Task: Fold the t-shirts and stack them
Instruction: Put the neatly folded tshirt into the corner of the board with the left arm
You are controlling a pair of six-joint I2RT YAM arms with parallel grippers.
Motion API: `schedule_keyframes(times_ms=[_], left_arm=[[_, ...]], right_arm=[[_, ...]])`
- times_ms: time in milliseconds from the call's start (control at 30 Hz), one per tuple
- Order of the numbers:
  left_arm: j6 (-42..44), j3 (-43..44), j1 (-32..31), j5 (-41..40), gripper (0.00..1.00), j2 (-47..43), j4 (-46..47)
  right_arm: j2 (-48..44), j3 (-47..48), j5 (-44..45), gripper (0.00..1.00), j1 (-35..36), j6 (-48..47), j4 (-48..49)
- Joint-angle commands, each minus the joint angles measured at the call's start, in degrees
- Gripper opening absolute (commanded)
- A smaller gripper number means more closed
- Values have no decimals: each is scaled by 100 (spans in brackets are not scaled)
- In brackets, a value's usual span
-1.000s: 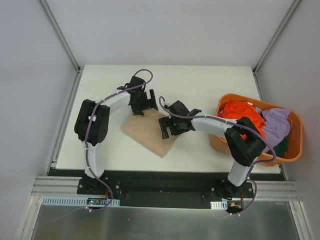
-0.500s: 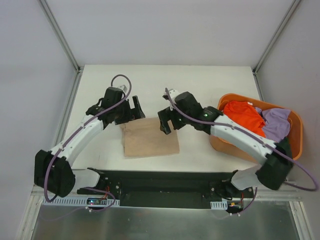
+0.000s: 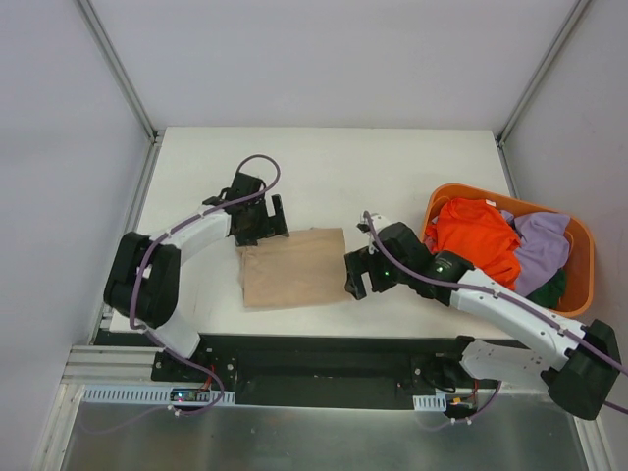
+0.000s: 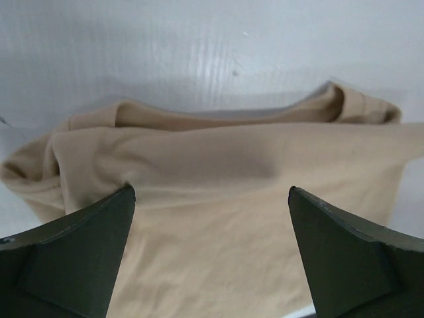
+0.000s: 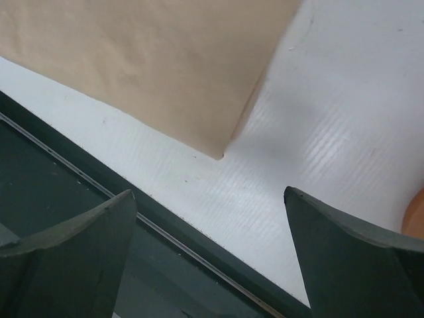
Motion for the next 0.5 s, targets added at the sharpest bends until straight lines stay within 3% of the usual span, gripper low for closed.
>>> schedule_keyframes(times_ms=[0, 200, 333, 467], left_arm=[[77, 457, 82, -577, 99, 610, 169], [-117, 730, 91, -219, 99, 788, 99], [-248, 486, 91, -199, 99, -115, -121], [-591, -287, 91, -998, 99, -1276, -367]], right_arm=[[-591, -37, 464, 96, 23, 282, -223], [-1083, -195, 368, 96, 14, 247, -356], [-1408, -353, 367, 96, 14, 212, -268], [-1743, -626, 438, 96, 23, 194, -180]])
